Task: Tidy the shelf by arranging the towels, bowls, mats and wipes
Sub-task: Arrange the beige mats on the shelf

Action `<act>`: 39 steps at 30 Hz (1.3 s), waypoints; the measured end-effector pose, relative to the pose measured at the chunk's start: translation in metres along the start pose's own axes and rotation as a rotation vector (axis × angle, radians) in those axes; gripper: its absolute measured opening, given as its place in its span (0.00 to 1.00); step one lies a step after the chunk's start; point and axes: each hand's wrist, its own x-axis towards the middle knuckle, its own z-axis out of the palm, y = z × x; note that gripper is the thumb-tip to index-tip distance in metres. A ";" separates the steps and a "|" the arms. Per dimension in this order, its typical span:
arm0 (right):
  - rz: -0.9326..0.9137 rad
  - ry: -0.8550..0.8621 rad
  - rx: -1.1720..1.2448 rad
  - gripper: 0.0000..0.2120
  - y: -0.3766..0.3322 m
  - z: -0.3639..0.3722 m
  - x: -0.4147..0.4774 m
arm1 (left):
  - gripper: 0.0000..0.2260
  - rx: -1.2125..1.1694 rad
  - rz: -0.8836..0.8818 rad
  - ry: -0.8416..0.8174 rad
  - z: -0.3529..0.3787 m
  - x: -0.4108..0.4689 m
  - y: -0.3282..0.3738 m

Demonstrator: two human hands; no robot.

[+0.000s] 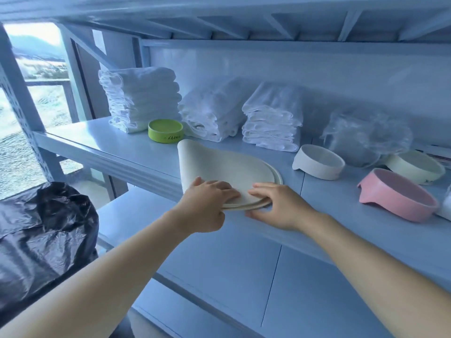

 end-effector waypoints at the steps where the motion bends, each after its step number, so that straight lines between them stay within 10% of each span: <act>1: -0.021 0.024 0.000 0.27 -0.002 0.001 0.001 | 0.28 0.021 -0.002 0.037 0.002 -0.001 -0.001; 21: -0.054 0.074 -0.124 0.29 -0.031 0.013 0.069 | 0.25 -0.158 0.182 0.388 0.024 0.002 -0.103; 39: 0.297 0.229 -0.037 0.18 -0.038 0.019 0.072 | 0.21 -0.386 0.393 0.114 0.032 0.083 -0.149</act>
